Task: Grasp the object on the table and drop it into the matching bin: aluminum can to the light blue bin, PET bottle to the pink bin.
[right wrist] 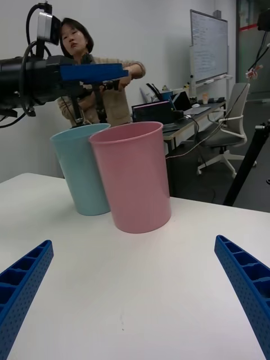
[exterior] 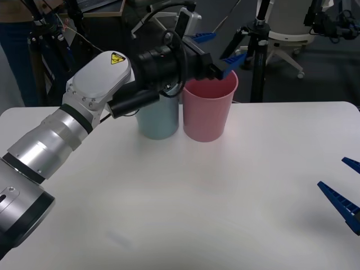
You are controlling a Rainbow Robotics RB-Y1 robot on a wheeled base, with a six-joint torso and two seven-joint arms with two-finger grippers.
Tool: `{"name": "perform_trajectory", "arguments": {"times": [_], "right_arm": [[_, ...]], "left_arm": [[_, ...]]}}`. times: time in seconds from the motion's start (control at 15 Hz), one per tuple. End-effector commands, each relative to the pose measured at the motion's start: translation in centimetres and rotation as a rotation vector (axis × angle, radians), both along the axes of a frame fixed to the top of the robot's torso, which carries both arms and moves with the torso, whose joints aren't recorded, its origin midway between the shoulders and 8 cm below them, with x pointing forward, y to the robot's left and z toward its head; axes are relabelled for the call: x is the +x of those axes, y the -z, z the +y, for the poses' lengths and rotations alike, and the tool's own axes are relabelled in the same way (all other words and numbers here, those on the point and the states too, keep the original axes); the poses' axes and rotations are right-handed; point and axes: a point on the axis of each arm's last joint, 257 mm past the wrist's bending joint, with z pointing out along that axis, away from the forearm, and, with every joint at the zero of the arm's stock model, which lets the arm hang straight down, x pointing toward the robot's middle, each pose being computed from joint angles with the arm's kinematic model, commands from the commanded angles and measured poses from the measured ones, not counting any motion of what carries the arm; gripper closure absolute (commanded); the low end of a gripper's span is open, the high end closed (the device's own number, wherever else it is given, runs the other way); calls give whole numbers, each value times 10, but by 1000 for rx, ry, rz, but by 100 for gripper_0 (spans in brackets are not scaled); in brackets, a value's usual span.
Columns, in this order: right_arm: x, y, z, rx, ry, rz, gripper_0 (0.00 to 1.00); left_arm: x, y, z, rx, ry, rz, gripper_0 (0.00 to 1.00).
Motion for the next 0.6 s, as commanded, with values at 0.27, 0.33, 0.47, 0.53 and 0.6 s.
{"name": "perform_trajectory", "arguments": {"times": [0.27,0.33,0.47,0.53,0.6], "right_arm": [[0,0,0,0,0,0,0],[0,0,0,0,0,0,0],[0,0,0,0,0,0,0],[0,0,0,0,0,0,0],[0,0,0,0,0,0,0]], "left_arm": [[-9,-15,32,8,62,-29,0],[-11,-17,40,5,70,-26,0],[-19,-22,50,-7,89,-16,0],[-27,-22,58,-12,104,-4,0],[-32,-24,63,-14,112,-6,0]]}}
